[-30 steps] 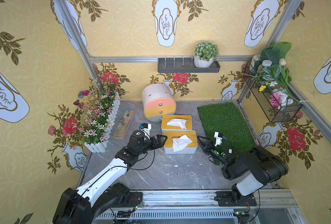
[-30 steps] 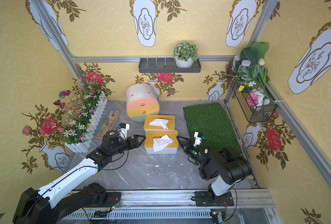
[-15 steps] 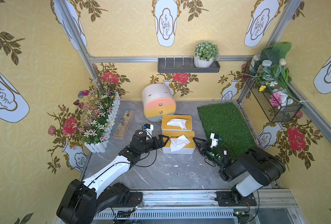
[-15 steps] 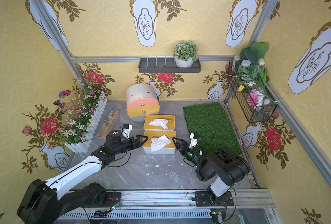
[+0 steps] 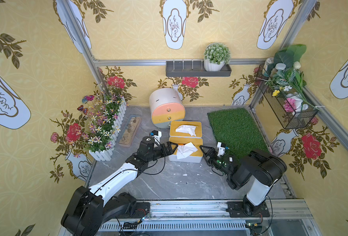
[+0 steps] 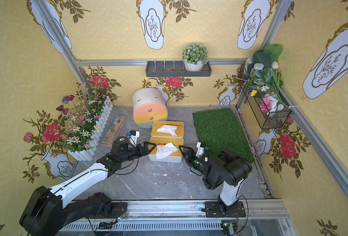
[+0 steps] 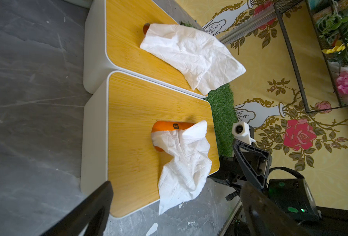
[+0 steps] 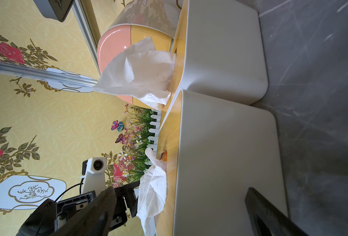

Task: Put the tissue paper into the tissue box
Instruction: Adjust the tissue box at the center of the board, then reset both arms

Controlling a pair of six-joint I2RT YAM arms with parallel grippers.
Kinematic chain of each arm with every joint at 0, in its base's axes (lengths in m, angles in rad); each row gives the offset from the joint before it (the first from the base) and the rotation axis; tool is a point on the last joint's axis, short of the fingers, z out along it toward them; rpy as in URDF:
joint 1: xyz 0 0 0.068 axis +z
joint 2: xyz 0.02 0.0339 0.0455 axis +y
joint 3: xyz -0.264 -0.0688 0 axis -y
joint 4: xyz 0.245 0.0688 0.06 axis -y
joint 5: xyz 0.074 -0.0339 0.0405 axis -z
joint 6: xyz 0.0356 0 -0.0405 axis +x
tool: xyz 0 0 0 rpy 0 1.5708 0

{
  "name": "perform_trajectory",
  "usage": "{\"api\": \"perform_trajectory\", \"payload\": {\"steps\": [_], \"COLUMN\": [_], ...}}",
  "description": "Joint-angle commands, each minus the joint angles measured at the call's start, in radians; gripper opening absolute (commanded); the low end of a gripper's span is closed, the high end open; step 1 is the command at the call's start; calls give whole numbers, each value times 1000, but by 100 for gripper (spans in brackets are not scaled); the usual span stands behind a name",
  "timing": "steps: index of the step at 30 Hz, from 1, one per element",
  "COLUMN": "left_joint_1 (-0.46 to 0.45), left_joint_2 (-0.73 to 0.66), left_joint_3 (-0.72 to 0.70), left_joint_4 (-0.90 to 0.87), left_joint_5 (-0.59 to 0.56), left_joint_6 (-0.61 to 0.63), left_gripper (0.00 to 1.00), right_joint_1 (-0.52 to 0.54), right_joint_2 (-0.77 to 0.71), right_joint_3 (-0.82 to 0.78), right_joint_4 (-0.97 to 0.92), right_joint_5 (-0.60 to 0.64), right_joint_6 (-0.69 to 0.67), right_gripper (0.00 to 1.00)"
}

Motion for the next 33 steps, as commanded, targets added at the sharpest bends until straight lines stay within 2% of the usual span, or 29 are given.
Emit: {"api": "perform_trajectory", "payload": {"steps": [1,5,8,11,15,17,21,25,28,31,33], "left_joint_1": [10,20,22,22,23,28,46,75,107,139,139], "left_joint_2": [-27,-99,-166,-238,-327,-352,-368,-316,-242,-164,-149], "left_joint_3": [19,70,115,134,88,43,-78,-208,-280,-304,-286], "left_joint_4": [-30,-173,-310,-387,-361,-297,-104,142,318,430,416], "left_joint_5": [-17,-119,-269,-445,-669,-730,-845,-898,-891,-863,-859], "left_joint_6": [44,141,267,385,546,637,739,803,835,867,894], "left_gripper": [100,100,100,100,100,100,100,100,100,99,100], "right_joint_1": [2,-11,-26,-43,-104,-163,-354,-532,-633,-677,-694], "right_joint_2": [-31,-124,-248,-438,-730,-845,-1000,-1052,-1039,-985,-919], "right_joint_3": [-9,-34,-43,-36,9,34,79,70,49,-20,-75], "right_joint_4": [163,96,-44,-270,-642,-781,-1006,-1080,-1063,-923,-780], "right_joint_5": [1,1,-2,14,38,18,-52,-131,-165,-150,-141], "right_joint_6": [-25,-80,-167,-301,-524,-640,-842,-984,-1034,-1048,-1036], "right_gripper": [100,100,100,100,100,100,100,100,100,100,100]}}
